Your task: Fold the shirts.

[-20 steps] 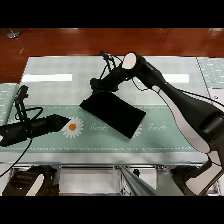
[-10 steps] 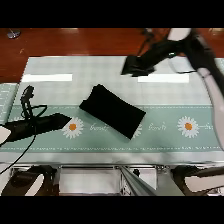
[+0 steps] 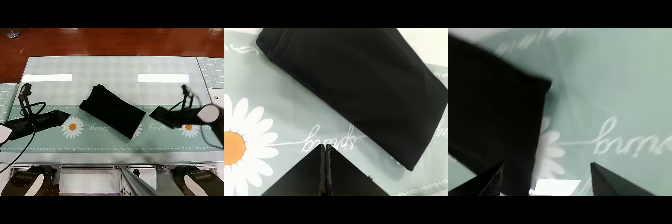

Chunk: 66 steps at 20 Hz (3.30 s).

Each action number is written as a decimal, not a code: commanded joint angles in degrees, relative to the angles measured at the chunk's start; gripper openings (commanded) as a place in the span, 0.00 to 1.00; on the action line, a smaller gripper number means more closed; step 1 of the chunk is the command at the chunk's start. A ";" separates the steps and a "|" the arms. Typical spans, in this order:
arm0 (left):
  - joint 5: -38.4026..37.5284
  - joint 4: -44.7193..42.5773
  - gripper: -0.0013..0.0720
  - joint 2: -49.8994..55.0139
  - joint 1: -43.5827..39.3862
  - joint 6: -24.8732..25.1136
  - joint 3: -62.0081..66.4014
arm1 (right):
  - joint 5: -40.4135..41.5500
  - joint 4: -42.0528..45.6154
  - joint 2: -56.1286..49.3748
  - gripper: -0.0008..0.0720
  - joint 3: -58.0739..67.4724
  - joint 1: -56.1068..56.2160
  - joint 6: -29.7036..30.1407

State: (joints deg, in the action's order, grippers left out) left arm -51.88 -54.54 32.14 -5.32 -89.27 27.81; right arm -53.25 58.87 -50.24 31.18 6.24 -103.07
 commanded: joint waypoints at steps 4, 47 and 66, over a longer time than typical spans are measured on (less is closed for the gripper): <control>1.14 0.09 0.05 0.02 -0.02 0.09 -0.02 | 4.74 -29.97 -12.63 0.87 -7.96 -0.42 21.24; 2.43 0.11 0.05 0.02 0.00 0.09 0.00 | -49.53 33.07 6.03 0.04 38.01 -58.97 1.29; -4.26 0.48 0.05 24.30 -1.51 8.11 41.07 | -21.24 -7.78 -8.17 0.04 51.17 -32.35 13.00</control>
State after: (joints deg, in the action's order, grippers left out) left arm -50.17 -54.28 47.68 -5.87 -83.57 53.15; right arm -80.95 69.28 -50.83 74.91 -40.66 -96.97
